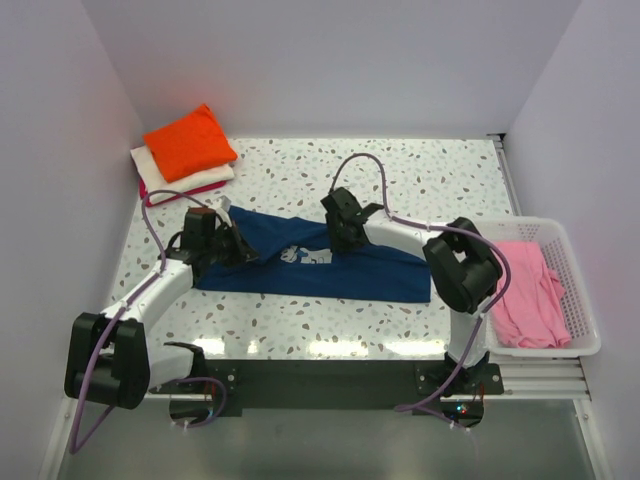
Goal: Fold and stack the t-shirts
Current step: Fold the tshirt
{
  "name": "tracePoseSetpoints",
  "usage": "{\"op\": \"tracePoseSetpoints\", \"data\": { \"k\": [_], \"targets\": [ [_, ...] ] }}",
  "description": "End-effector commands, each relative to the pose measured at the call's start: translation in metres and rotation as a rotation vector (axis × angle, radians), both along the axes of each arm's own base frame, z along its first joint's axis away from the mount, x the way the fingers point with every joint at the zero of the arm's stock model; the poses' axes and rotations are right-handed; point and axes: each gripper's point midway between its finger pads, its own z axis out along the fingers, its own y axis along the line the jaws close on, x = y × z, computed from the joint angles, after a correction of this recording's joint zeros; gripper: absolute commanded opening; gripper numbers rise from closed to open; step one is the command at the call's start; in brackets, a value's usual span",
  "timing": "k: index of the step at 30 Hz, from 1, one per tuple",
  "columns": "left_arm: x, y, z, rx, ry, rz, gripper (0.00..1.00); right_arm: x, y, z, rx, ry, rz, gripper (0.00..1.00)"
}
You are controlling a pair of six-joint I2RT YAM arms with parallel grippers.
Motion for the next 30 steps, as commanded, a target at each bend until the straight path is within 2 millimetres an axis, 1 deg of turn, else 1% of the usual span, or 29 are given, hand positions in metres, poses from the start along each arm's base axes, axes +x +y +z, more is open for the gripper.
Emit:
{"op": "tracePoseSetpoints", "data": {
  "k": [1, 3, 7, 10, 11, 13, 14, 20, 24, 25, 27, 28, 30],
  "targets": [
    [0.013, 0.001, 0.022, 0.005, -0.084, -0.015, 0.0, 0.018, 0.009, 0.011, 0.005, -0.065, -0.007, 0.42],
    [0.013, 0.001, 0.023, 0.006, -0.086, -0.016, 0.0, 0.02, 0.008, 0.011, 0.001, -0.071, -0.016, 0.42],
    [0.013, 0.002, 0.023, 0.006, -0.083, -0.015, 0.0, 0.022, 0.004, 0.015, -0.001, -0.091, -0.044, 0.26],
    [0.014, 0.002, 0.023, 0.006, -0.084, -0.015, 0.0, 0.022, 0.002, 0.018, -0.003, -0.097, -0.059, 0.18],
    [0.014, 0.002, 0.023, 0.006, -0.083, -0.013, 0.0, 0.023, 0.002, 0.02, -0.001, -0.101, -0.06, 0.11],
    [0.013, 0.002, 0.022, 0.007, -0.081, -0.012, 0.0, 0.022, 0.002, 0.02, -0.002, -0.098, -0.06, 0.05],
    [0.013, 0.002, 0.022, 0.007, -0.082, -0.014, 0.0, 0.022, 0.001, 0.02, -0.006, -0.1, -0.065, 0.0],
    [0.013, 0.002, 0.022, 0.008, -0.081, -0.015, 0.0, 0.02, 0.0, 0.025, 0.001, -0.107, -0.067, 0.0],
    [0.013, 0.002, 0.022, 0.005, -0.083, -0.019, 0.0, 0.018, -0.006, 0.033, -0.004, -0.116, -0.076, 0.0],
    [0.013, 0.002, 0.023, 0.004, -0.083, -0.018, 0.0, 0.017, -0.007, 0.039, 0.0, -0.124, -0.078, 0.0],
    [0.013, 0.003, 0.023, 0.005, -0.084, -0.015, 0.0, 0.014, -0.01, 0.041, -0.006, -0.124, -0.081, 0.0],
    [0.011, 0.002, 0.022, 0.004, -0.078, -0.015, 0.0, 0.013, -0.013, 0.046, -0.007, -0.13, -0.084, 0.0],
    [0.011, 0.002, 0.022, 0.001, -0.081, -0.016, 0.0, 0.01, -0.016, 0.046, -0.012, -0.127, -0.086, 0.0]
  ]
}}
